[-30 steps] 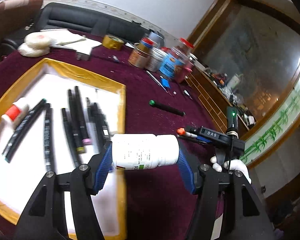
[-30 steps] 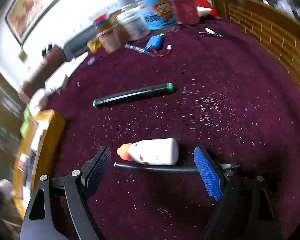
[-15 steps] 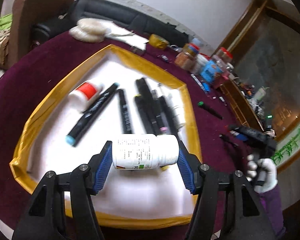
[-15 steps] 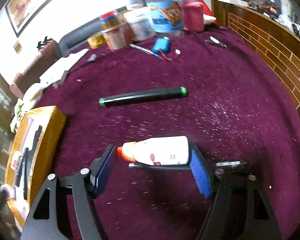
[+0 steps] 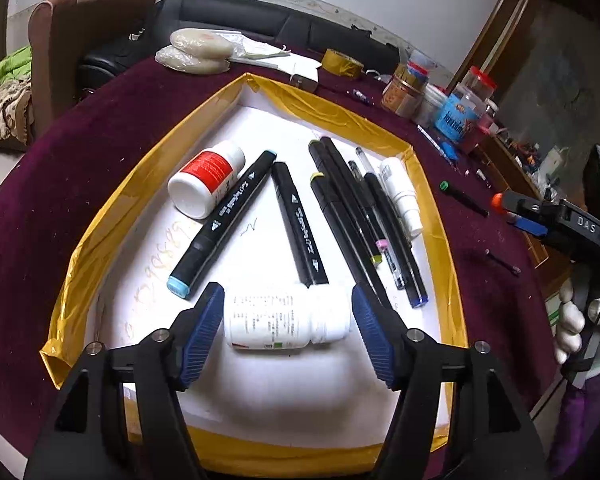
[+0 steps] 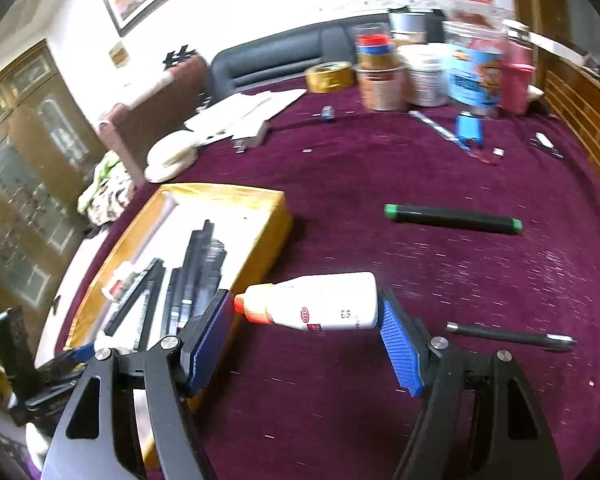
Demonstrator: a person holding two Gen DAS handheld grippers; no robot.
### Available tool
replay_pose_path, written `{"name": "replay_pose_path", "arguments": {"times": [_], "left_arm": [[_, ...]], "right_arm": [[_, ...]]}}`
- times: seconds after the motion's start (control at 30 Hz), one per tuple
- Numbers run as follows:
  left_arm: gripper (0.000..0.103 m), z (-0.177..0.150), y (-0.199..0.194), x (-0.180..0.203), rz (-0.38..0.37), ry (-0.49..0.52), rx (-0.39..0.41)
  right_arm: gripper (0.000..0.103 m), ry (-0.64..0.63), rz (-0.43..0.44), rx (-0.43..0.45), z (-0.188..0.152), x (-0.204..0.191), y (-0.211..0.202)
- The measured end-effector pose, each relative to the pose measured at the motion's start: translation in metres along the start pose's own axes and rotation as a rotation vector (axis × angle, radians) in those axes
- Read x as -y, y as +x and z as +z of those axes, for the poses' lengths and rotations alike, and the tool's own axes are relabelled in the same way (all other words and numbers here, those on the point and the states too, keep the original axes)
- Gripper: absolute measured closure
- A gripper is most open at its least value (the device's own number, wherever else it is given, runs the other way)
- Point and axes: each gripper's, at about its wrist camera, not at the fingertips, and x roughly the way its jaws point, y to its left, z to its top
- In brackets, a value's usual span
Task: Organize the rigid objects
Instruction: 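Carry both bottles to the tray, lower the green-labelled bottle in, open left tool, then lower the orange-capped glue bottle into the tray and open the right tool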
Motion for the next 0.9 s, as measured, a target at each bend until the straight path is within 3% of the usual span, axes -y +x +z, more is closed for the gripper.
{"name": "replay_pose_path", "arguments": {"times": [0.13, 0.37, 0.6, 0.7, 0.77, 0.83, 0.9], "left_arm": [[0.037, 0.002, -0.005, -0.007, -0.031, -0.025, 0.018], [0.033, 0.005, -0.033, -0.023, -0.154, -0.096, 0.088], [0.032, 0.006, -0.052, -0.043, -0.188, -0.097, 0.129], [0.032, 0.004, -0.056, -0.06, -0.17, -0.114, 0.136], [0.032, 0.003, -0.058, -0.073, -0.168, -0.138, 0.145], [0.031, 0.001, -0.061, -0.081, -0.224, -0.166, 0.147], [0.029, 0.001, -0.066, -0.081, -0.213, -0.159, 0.159]], "right_arm": [[0.036, -0.023, 0.049, -0.037, 0.009, -0.026, 0.021], [0.035, -0.057, 0.132, -0.113, 0.036, -0.09, 0.078], [0.035, -0.088, 0.08, -0.179, 0.064, -0.145, 0.147], [0.035, -0.087, 0.066, -0.208, 0.067, -0.16, 0.171], [0.035, -0.084, 0.058, -0.226, 0.066, -0.164, 0.182], [0.034, -0.071, 0.061, -0.23, 0.065, -0.165, 0.187], [0.035, -0.072, 0.075, -0.226, 0.065, -0.164, 0.183]]}}
